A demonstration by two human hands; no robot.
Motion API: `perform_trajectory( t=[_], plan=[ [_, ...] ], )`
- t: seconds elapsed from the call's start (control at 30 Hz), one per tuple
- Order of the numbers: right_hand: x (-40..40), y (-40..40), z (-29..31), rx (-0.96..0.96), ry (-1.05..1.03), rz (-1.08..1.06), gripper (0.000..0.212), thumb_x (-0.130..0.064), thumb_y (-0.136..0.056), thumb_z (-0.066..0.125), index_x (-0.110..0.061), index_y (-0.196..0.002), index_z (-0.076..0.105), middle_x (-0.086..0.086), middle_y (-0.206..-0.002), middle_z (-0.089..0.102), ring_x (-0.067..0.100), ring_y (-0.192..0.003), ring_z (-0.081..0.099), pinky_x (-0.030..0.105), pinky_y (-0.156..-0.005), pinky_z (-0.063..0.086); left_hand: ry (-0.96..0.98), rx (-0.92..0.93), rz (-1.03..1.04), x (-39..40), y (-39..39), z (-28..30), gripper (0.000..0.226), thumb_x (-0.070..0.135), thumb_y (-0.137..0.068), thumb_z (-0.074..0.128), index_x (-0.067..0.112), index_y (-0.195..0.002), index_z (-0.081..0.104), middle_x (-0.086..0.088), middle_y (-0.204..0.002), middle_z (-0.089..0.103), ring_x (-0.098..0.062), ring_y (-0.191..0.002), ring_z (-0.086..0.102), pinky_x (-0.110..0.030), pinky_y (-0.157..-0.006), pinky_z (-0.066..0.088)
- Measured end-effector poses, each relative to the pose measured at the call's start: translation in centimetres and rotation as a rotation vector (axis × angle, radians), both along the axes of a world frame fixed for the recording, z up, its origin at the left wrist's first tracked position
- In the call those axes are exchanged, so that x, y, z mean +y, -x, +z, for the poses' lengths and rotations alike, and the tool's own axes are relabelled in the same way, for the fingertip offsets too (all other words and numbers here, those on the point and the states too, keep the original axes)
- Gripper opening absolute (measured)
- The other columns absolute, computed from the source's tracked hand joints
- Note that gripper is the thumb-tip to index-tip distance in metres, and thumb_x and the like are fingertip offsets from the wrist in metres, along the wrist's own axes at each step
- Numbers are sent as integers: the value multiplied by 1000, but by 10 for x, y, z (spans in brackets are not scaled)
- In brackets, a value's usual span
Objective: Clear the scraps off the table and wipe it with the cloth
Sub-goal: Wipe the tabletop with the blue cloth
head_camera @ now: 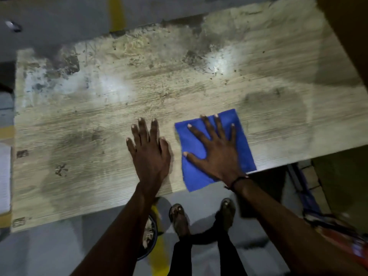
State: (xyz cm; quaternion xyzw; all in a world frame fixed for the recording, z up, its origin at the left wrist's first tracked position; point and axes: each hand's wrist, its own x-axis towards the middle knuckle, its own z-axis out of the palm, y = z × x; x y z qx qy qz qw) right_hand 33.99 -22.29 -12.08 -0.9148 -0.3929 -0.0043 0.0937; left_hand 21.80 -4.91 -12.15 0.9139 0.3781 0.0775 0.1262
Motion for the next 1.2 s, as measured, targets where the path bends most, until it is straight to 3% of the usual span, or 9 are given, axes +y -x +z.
perform_trajectory(
  t=[0.17,0.3,0.47,0.57,0.77,0.87,0.93,1.07,1.2],
  plan=[
    [-107,-97,4,-3,107,-279,83,-85,-89,34,-49,-162,19,-1,-175,14,30,-161,12,70,-122,11,3,-39,-65,-24,-56,0,60,45,-109,29,30,-167,24,-7,-176,12,-32,-163,8,-58,-128,9],
    [-117,-122,5,63,68,-449,84,-85,-90,34,-47,-163,17,5,-174,16,35,-161,10,75,-120,10,-4,-45,34,-39,-79,0,60,45,-107,34,32,-166,27,-6,-175,15,-32,-162,11,-57,-128,11],
    [-52,-59,1,36,-8,-3,84,-85,-89,39,-45,-162,27,1,-175,14,33,-162,3,71,-123,3,-60,-66,33,-39,-77,0,61,43,-104,43,33,-163,33,-5,-174,23,-31,-160,20,-55,-125,20],
    [-47,-73,-4,40,-58,176,82,-85,-89,43,-47,-160,31,-3,-174,17,29,-162,5,70,-122,7,-70,-74,45,-39,-79,1,61,42,-103,46,33,-162,36,-3,-173,25,-30,-160,23,-54,-125,21],
    [-84,-209,-3,8,-27,-242,82,-89,-88,37,-50,-160,28,-3,-174,20,31,-161,13,71,-122,9,-12,-119,74,-46,-82,5,61,41,-102,51,38,-161,36,2,-174,24,-25,-161,18,-51,-127,15],
    [-63,-212,-5,53,-48,-382,84,-90,-89,32,-48,-161,26,2,-174,18,36,-161,11,73,-121,5,-21,-120,80,-46,-83,4,61,41,-101,51,39,-160,37,3,-173,25,-24,-161,18,-51,-127,16],
    [-40,-179,-9,-5,-57,-282,83,-87,-90,32,-44,-161,29,4,-173,20,37,-160,14,72,-122,3,-26,-112,81,-45,-83,3,61,41,-101,51,39,-160,38,3,-173,24,-24,-161,18,-52,-127,17],
    [-22,-113,-12,18,-76,175,81,-85,-90,39,-46,-161,30,-1,-174,18,30,-162,7,68,-123,5,-71,-95,69,-41,-81,-2,62,39,-100,52,35,-161,38,-1,-173,25,-27,-160,22,-54,-124,21],
    [-22,-160,-12,-20,-87,95,81,-87,-88,41,-48,-158,34,-4,-172,25,28,-161,16,67,-123,9,-7,-49,44,-38,-83,-2,64,44,-102,43,36,-164,29,-2,-176,16,-29,-162,13,-56,-125,14]
  ],
)
